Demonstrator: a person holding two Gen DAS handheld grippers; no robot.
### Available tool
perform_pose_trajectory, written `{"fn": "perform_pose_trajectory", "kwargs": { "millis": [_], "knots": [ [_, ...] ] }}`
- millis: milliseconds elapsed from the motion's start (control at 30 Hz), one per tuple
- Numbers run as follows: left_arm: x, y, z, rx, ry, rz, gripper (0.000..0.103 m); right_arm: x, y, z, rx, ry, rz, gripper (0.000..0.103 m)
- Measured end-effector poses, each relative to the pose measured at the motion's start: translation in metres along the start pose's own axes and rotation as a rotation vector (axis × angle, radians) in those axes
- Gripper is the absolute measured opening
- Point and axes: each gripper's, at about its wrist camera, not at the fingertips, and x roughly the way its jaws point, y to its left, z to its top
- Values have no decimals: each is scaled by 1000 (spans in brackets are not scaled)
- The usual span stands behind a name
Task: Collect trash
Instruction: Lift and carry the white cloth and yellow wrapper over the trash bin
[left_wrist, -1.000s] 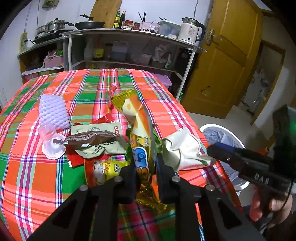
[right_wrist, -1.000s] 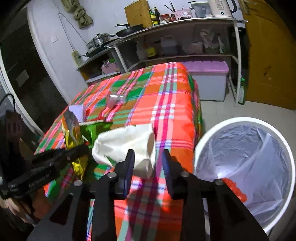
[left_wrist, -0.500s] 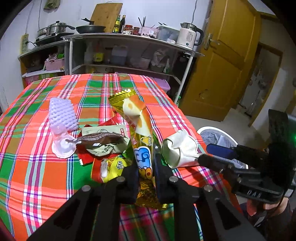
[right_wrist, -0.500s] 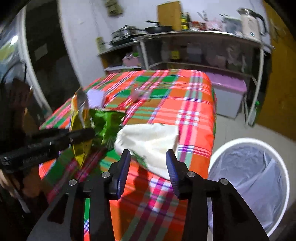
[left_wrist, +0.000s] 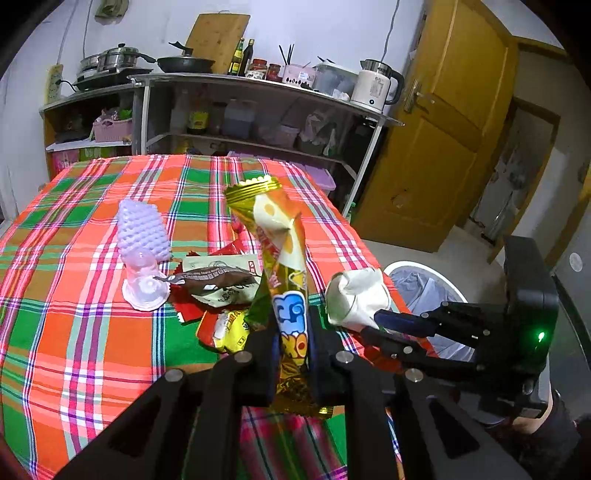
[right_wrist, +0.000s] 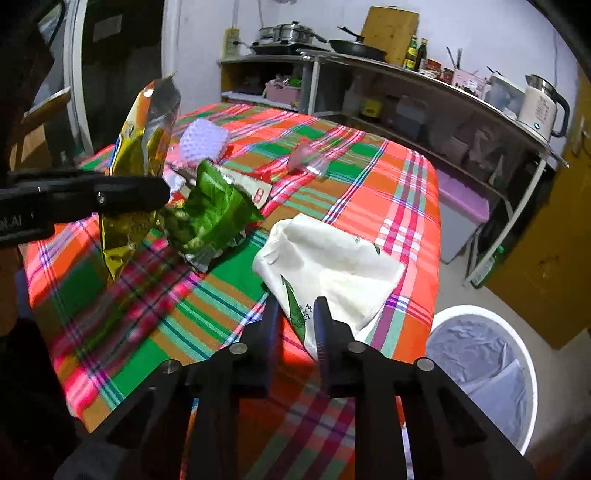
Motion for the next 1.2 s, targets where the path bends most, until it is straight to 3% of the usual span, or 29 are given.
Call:
{"fn": "perform_pose_trajectory", "kwargs": {
  "millis": [200,533,1200],
  "knots": [
    [-10,-3,1,4,-20,-10,13,-22,-4,2,82,-52,-3,10],
    [-14,-21,1,36,-19,-43,13,-63,-11,-15,192,-112,-32,9],
    [35,-117,8,183,58,-167,13,-114,-78,-74,415,-134,-172,9]
  ]
}}
